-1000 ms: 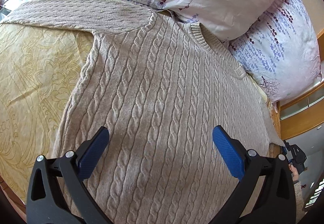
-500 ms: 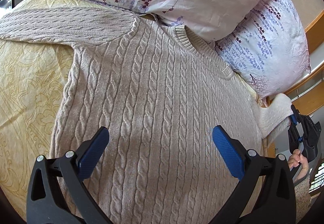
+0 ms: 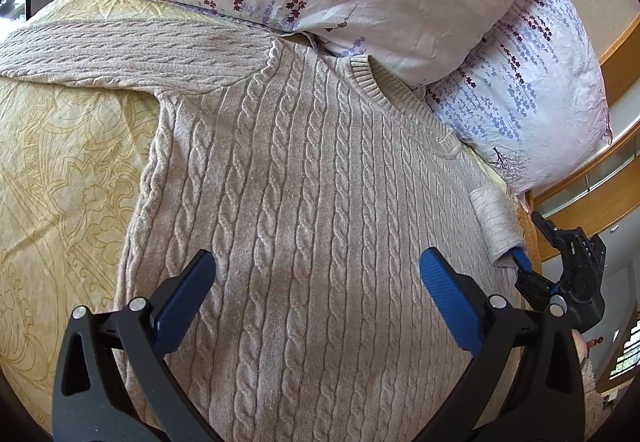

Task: Fold small clothes
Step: 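Carry the held sleeve across the sweater body with the right tool and release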

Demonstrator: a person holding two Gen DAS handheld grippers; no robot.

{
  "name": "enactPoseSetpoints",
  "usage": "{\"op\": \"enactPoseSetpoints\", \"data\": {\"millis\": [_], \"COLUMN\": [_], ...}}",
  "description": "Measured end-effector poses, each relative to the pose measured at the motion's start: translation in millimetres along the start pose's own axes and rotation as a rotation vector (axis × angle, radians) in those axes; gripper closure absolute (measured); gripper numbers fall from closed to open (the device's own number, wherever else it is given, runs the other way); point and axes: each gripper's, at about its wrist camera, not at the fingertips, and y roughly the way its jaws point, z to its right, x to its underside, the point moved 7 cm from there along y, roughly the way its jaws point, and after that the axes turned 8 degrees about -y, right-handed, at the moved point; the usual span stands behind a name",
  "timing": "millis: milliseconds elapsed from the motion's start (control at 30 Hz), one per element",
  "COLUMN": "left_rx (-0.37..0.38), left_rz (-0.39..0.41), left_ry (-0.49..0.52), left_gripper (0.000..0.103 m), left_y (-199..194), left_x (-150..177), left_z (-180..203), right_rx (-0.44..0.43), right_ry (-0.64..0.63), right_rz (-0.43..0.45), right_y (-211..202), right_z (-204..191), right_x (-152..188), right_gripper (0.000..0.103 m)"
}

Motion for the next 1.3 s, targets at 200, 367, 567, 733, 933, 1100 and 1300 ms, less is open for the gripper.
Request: {"op": "enactPoseSetpoints", "data": {"millis": [200, 367, 567, 733, 933, 1100, 1300], "left_rx": [-0.006, -0.010, -0.014, -0.014, -0.021, -0.019, -0.013], "left_rz": [-0.003, -0.011, -0.012, -0.006, 0.003, 0.007, 0.027], "left_ry": [-0.015, -0.022, -0.028, -0.034, -0.048, -0.049, -0.067], "left_gripper": [0.002, 0.002, 0.002, 0.002, 0.002, 0.002, 0.002], "left_y": [0.0, 0.5, -1.1, -4.8, -8.7, -12.0, -21.9], "left_x": [0.7, 1.2, -0.8, -2.2, -3.3, -3.4, -4.6], "left_z": [-6.1, -9.1, -12.5, -17.9, -25.4, -29.8, -41.3], "right_rx": [0.061, 0.115, 0.123, 0.021, -0.170, -0.195, -0.141], "right_ry": [0.257, 0.428, 0.459, 0.492, 0.424, 0.253, 0.097], "right_rz": [0.170, 0.220, 0.223, 0.254, 0.188, 0.002, -0.186], "right_y": [-46.6, -59.7, -46.9, -38.4, -2.5, 60.9, 129.4], "right_z": [60.8, 104.5, 114.6, 104.5, 34.7, -29.0, -76.6], "right_x": [-24.2, -27.4, -30.2, -36.8, -34.9, -5.7, 40.8], "right_gripper": [0.039, 0.048, 0.073, 0.091, 0.091, 0.091, 0.091]}}
